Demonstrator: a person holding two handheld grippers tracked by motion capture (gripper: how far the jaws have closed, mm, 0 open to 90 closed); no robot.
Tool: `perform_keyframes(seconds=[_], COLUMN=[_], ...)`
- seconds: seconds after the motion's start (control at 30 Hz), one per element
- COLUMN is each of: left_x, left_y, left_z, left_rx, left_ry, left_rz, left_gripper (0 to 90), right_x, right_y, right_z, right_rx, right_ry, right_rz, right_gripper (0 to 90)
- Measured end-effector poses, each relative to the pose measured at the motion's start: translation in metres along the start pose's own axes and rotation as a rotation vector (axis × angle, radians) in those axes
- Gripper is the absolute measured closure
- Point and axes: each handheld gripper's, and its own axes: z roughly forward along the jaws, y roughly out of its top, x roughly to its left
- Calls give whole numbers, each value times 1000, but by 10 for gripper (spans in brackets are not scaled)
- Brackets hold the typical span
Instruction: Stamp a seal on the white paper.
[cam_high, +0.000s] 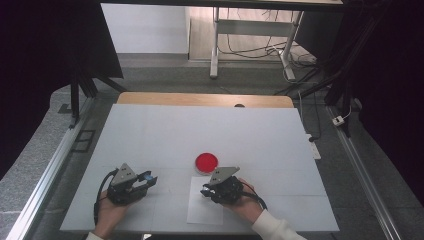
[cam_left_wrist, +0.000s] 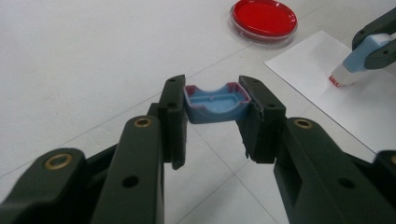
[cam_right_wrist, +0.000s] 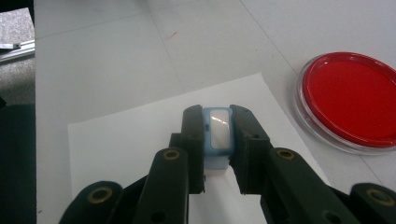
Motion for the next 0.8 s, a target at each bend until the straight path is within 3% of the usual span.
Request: perform_keyframes(seconds=[0.8], left_x=[1], left_y=[0], left_z=[0], left_rx=[0], left_ry=[0], left_rz=[0], left_gripper=[639], right_x=[1], right_y=[0], right_z=[0], right_rx=[-10], right_ry=[-3], right_rz=[4], right_gripper=[754])
